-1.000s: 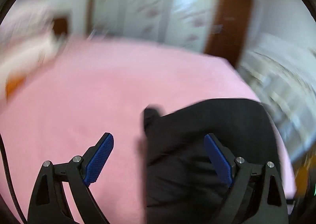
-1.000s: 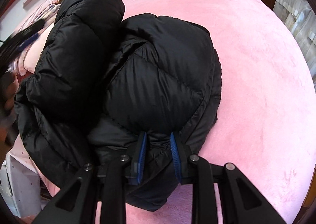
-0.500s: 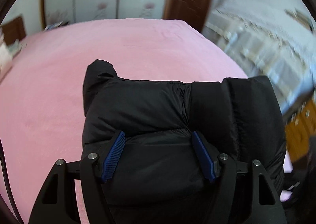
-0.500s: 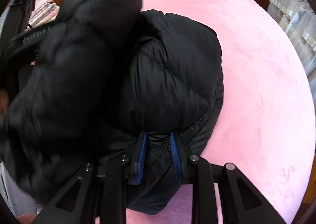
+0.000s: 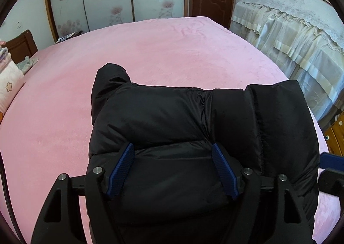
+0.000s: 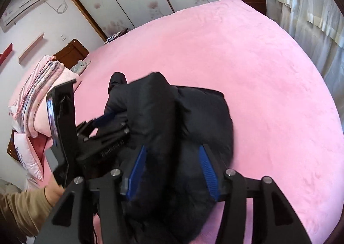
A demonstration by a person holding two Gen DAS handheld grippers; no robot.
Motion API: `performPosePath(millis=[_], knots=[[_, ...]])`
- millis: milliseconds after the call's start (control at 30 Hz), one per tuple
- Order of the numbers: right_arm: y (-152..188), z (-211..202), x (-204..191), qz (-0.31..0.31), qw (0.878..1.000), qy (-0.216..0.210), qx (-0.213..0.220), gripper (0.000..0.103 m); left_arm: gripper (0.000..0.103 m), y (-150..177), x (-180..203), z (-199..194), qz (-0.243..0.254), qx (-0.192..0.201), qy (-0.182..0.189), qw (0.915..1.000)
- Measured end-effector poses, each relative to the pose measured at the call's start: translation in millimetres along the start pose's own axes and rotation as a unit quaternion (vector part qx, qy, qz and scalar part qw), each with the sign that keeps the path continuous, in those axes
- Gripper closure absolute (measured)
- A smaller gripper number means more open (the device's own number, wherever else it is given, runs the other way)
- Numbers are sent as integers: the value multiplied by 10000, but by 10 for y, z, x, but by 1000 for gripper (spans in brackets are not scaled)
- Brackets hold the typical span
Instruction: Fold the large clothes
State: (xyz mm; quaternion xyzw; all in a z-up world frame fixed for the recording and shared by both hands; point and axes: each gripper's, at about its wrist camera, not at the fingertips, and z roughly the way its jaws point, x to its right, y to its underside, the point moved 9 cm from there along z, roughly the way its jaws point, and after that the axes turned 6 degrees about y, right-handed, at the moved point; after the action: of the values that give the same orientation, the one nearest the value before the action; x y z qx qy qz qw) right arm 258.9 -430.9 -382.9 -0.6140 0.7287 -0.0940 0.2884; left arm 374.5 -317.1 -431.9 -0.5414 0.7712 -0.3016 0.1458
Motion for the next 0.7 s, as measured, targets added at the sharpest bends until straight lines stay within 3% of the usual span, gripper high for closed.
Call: performPosePath(millis=[233,267,367,533,700], knots=[[-39,149,-155,-42,9992,-354,-161,54,28,7,-22,24,-143,-29,77,9999],[-32,147,-185,-150,9992,-340,-124,74,28,7,-29,25,-163,-33,100,9998],[-16,108,-237,-582,9983,-18,51,93,26,13,-5,-30,-200,-81,280,9994],[19,164,-10,-279,9987,425,98,96,22,70,-107,-311,-181,78,226,9995],[126,338,244,162,9987,459,151,95,18,293,-313,-379,-498,-66,203,9985]])
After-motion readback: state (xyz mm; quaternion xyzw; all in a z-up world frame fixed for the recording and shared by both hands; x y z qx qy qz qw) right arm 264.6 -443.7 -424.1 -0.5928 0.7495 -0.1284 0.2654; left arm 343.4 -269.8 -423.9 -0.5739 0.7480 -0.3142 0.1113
